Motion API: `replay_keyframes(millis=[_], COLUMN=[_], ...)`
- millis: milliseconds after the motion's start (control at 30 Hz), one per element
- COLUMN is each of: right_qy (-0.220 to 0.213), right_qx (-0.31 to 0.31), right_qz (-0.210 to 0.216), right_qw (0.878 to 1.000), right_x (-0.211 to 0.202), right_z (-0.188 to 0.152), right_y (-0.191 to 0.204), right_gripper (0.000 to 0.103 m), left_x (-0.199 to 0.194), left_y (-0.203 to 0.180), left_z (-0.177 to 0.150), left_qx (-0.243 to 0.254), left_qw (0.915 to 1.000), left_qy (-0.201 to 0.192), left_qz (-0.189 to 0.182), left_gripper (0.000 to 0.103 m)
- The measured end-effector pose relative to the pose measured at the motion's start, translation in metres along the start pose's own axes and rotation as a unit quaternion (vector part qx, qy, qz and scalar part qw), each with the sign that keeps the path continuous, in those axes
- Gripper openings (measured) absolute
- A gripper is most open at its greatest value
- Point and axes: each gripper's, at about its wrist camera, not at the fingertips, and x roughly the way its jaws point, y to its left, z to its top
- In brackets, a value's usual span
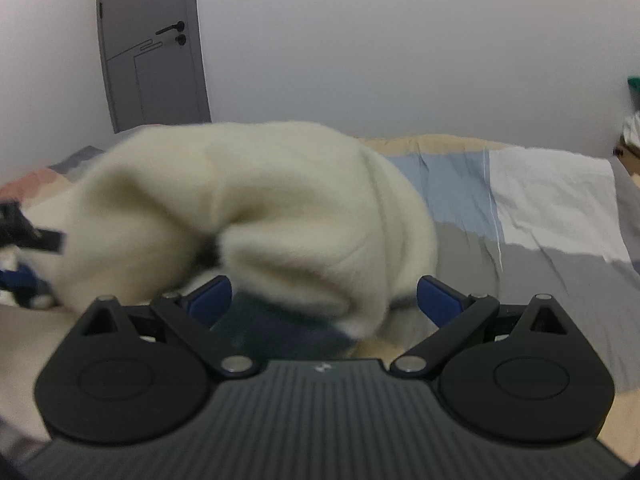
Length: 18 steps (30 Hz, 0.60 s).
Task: Fold large clothes
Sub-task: 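Grasp the sweater edge with the left gripper while the right gripper grasps another edge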
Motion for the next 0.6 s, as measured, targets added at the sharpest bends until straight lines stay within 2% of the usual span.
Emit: replay_keyframes(millis=[133, 233, 267, 300, 333, 367, 433, 467, 500, 600], right_qy=[-0.041, -0.066, -0.072, -0.076, -0.078, -0.078, -0.07, -0.067, -0.065, -0.065], right_qx=[0.004, 0.013, 0.009, 0.002, -0.001, 0.002, 0.012, 0.016, 0.018, 0.028], right_qz=[0.002, 0.012, 0.013, 0.01, 0.01, 0.013, 0.019, 0.02, 0.021, 0.019], right_qw=[0.999, 0.998, 0.997, 0.997, 0.997, 0.997, 0.997, 0.997, 0.997, 0.997], right_x=[0.021, 0.026, 0.027, 0.029, 0.03, 0.032, 0.034, 0.033, 0.034, 0.026], right_z=[-0.003, 0.002, 0.004, 0.006, 0.008, 0.01, 0.013, 0.014, 0.017, 0.025], right_y=[-0.002, -0.003, -0.004, -0.004, -0.004, -0.006, -0.008, -0.009, -0.01, -0.014], right_gripper=[0.101, 0.099, 0.097, 0.096, 0.088, 0.076, 0.064, 0.053, 0.043, 0.034], left_x=[0.003, 0.006, 0.005, 0.005, 0.005, 0.006, 0.004, 0.0, -0.003, -0.017], left_y=[0.016, 0.02, 0.022, 0.024, 0.025, 0.029, 0.032, 0.032, 0.032, 0.028], left_z=[0.012, 0.022, 0.025, 0.029, 0.034, 0.037, 0.042, 0.042, 0.044, 0.046], left_qx=[-0.052, -0.07, -0.074, -0.082, -0.09, -0.097, -0.105, -0.107, -0.108, -0.101], left_qw=[0.998, 0.9965, 0.9959, 0.995, 0.994, 0.9929, 0.9909, 0.9901, 0.9891, 0.9869], left_qy=[-0.025, -0.037, -0.043, -0.047, -0.048, -0.052, -0.063, -0.068, -0.075, -0.094], left_qz=[-0.026, -0.029, -0.03, -0.034, -0.04, -0.045, -0.057, -0.061, -0.066, -0.083], left_gripper=[0.096, 0.078, 0.067, 0.059, 0.056, 0.05, 0.04, 0.031, 0.028, 0.025])
